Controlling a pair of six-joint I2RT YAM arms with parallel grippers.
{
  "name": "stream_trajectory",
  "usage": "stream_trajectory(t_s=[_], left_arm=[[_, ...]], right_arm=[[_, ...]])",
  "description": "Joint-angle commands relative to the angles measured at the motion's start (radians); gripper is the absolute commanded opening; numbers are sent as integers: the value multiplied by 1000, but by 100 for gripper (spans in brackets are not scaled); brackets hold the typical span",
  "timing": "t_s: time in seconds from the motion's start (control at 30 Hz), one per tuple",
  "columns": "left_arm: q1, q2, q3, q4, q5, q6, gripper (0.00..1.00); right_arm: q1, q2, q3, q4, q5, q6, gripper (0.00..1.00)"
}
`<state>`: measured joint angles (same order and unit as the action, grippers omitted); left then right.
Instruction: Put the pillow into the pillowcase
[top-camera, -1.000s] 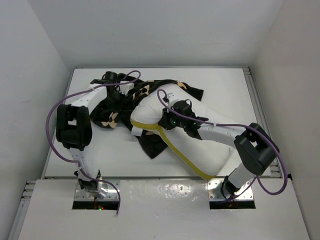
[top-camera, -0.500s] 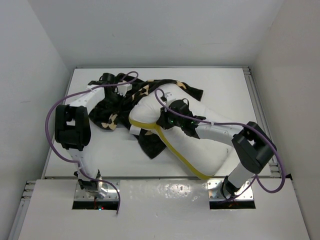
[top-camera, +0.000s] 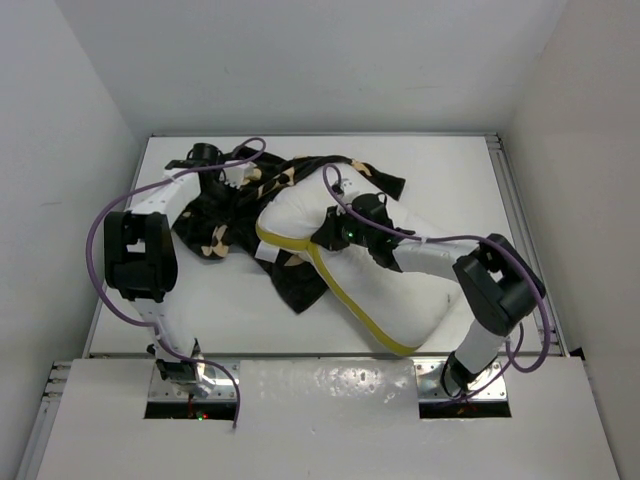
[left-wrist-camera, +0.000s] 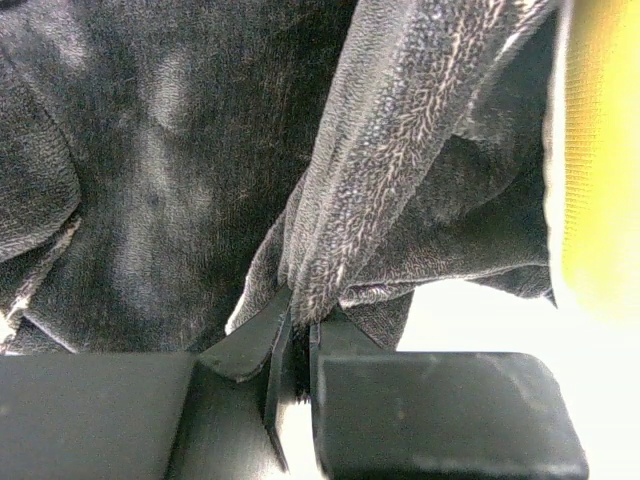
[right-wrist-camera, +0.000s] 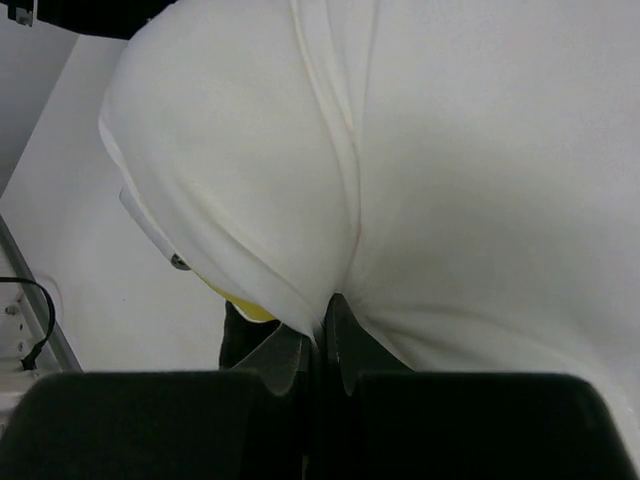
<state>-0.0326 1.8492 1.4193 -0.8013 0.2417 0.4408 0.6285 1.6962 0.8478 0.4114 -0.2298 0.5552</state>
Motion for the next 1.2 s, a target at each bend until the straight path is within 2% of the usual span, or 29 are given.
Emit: stream_trajectory(t_s=[0.0,0.2,0.27,0.33,0.43,0.47,0.5,0.53,0.6,0.63,0.67,0.7,0.73,0.83,0.9,1.0,1.17], left_arm=[[17,-53,44,-4,-41,4,0],[19,-102,127,-119,24,74,0],[22,-132,135,-148,36,131,0],[33,-142,121,-130,-11,151,1],[33,-113,78,-70,-134,119,20],[31,-99,87,-70,-151,110,38],[33,-85,101,-70,-147,99,46],[31,-61,139,-82,-133,76,52],[-24,-53,194,-90,-87,62,54],[-45,-57,205,-87,-76,59,53],[-65,-62,210,-81,-59,58,41],[-88,-67,217,-76,-23,58,33],[-131,-74,224,-72,16,67,18],[-196,-68,196,-65,65,65,0],[-213,-42,144,-67,97,82,0],[-201,-4,96,-29,64,47,0],[-162,22,133,45,131,-43,0]], right_arm=[[-41,31,24,109,-45,51,0],[-91,75,19,139,-20,148,0],[-118,82,-12,232,-5,222,0],[-134,95,-35,306,-17,251,0],[-133,118,-20,310,-77,264,0],[-127,126,-23,326,-100,282,0],[-125,135,-29,358,-130,301,0],[-124,154,-36,450,-181,327,0],[-124,181,-70,620,-227,443,0],[-124,189,-79,665,-235,463,0],[-124,197,-84,691,-240,483,0],[-124,198,-85,705,-241,495,0],[-124,198,-90,705,-240,503,0],[-127,185,-107,704,-224,499,0],[-128,168,-122,701,-206,497,0],[-130,137,-136,690,-194,483,0],[-133,73,-147,592,-169,411,0]])
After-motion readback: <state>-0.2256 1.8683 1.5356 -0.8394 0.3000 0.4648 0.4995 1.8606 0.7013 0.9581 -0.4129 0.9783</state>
